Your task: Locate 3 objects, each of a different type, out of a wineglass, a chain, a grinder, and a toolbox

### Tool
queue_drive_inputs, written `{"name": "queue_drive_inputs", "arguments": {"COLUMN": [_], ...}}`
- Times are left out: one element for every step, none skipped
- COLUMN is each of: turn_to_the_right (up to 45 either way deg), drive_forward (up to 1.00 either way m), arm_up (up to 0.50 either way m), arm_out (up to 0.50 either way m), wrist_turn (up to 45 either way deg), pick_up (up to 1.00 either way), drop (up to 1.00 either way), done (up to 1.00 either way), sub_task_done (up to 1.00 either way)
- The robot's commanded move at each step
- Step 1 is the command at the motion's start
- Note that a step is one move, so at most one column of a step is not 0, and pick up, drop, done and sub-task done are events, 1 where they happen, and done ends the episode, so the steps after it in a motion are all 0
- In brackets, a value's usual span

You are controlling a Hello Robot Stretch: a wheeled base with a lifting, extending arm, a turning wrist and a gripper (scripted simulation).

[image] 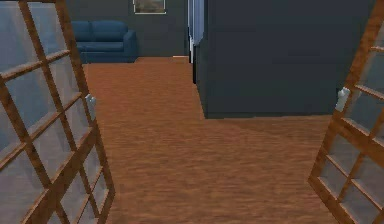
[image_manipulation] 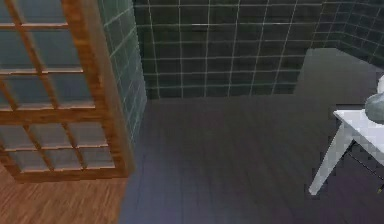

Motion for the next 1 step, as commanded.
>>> {"name": "queue_drive_inputs", "arguments": {"turn_to_the_right": [-3.0], "drive_forward": [0.0], "arm_up": [0.0], "arm_out": [0.0], "wrist_turn": [0.0], "pick_up": [0.0], "drop": [0.0], "done": [0.0], "sub_task_done": [0.0]}}
